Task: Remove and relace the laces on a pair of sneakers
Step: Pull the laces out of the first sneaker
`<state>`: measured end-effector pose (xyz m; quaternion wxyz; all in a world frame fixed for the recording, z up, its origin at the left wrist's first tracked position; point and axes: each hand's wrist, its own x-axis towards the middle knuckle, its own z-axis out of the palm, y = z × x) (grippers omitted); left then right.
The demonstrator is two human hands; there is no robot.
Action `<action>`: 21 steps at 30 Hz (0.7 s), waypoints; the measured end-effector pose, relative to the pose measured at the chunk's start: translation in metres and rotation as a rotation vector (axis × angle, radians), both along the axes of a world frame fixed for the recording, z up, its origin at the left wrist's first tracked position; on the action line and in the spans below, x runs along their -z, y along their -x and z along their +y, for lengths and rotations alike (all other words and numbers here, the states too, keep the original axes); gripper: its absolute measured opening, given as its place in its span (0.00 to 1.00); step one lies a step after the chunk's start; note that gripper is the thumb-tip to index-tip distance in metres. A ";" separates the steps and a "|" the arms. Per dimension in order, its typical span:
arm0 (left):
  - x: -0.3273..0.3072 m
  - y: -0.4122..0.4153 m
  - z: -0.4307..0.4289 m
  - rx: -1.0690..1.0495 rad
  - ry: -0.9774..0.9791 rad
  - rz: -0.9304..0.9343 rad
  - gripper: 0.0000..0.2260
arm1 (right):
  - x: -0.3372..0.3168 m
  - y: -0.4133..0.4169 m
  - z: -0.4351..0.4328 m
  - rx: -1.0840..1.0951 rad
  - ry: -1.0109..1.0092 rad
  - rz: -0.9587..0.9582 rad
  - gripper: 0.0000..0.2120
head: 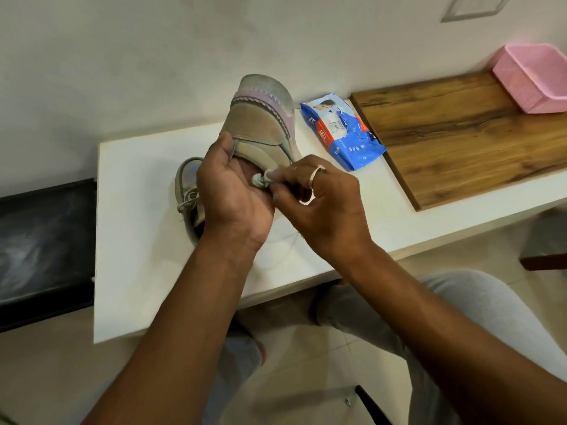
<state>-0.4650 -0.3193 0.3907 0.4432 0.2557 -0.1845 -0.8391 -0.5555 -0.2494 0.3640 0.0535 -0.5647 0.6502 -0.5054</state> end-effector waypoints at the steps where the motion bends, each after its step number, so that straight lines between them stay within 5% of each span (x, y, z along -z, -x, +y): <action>1: 0.000 0.001 -0.001 0.002 -0.004 0.004 0.22 | 0.001 0.002 0.000 0.024 0.004 -0.008 0.06; 5: 0.002 0.004 0.002 -0.006 -0.015 0.018 0.22 | 0.000 0.009 -0.006 0.150 0.043 -0.024 0.06; 21: 0.009 0.000 -0.012 -0.133 -0.059 0.090 0.21 | 0.025 -0.007 0.012 0.036 -0.071 -0.185 0.04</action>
